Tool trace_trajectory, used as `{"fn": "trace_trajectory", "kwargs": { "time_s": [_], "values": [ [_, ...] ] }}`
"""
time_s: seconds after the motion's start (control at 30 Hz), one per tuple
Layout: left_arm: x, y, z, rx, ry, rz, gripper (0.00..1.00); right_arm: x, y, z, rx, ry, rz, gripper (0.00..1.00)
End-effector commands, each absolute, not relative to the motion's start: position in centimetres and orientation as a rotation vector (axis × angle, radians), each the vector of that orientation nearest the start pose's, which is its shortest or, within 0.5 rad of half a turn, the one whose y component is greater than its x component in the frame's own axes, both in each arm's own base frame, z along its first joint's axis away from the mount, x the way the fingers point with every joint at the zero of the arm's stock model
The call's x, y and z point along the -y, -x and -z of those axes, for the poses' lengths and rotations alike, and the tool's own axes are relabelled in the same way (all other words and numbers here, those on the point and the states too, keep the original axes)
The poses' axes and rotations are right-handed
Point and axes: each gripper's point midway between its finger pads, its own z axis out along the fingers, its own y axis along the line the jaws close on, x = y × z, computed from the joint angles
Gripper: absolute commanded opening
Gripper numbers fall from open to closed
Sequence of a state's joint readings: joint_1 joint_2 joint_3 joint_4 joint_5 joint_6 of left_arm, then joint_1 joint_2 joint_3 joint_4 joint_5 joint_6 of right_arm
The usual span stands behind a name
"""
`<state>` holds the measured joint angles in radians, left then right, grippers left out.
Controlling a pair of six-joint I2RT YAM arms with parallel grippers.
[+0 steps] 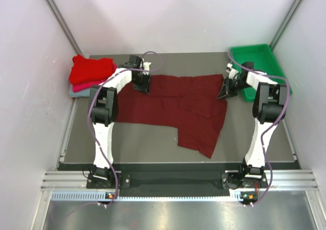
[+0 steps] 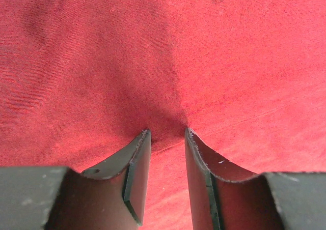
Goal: Fold and stack the t-shirts
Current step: Fold the tshirt
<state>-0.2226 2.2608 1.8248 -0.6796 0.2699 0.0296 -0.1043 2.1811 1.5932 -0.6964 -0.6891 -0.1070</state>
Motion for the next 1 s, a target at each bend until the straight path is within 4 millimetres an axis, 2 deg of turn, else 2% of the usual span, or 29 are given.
{"fn": "trace_trajectory", "kwargs": {
  "time_s": [0.0,0.17,0.73,0.8,0.83,0.9,0.93,0.97],
  "values": [
    [15.5,-46.1,-1.0,-2.746,-0.435,0.421,0.39,-5.2,-45.6,-6.9,-2.542,0.166,-0.855,0.0],
    [15.6,-46.2,-1.0,-2.742,-0.431,0.431,0.38,-4.4,-45.3,-7.4,-2.539,0.148,-0.834,0.0],
    [15.7,-46.3,-1.2,-2.739,-0.427,0.434,0.38,-1.5,-45.1,-5.9,-2.596,0.141,-0.688,0.01],
    [15.8,-46.3,-1.5,-2.733,-0.434,0.439,0.38,-1.4,-45.2,-6.3,-2.588,0.162,-0.68,0.1],
    [15.9,-46.3,-1.7,-2.73,-0.438,0.447,0.38,-1.5,-45.4,-7.3,-2.568,0.173,-0.666,0.29],
    [15.9,-46.4,-2.2,-2.717,-0.443,0.446,0.38,-1.6,-45.5,-8.5,-2.542,0.225,-0.625,0.39],
    [15.9,-46.3,-2.3,-2.716,-0.445,0.448,0.38,-1.7,-45.5,-10.1,-2.508,0.259,-0.589,0.46],
    [15.8,-46.3,-2.2,-2.718,-0.444,0.444,0.38,-1.7,-45.6,-10.9,-2.488,0.285,-0.549,0.48]
  ]
}}
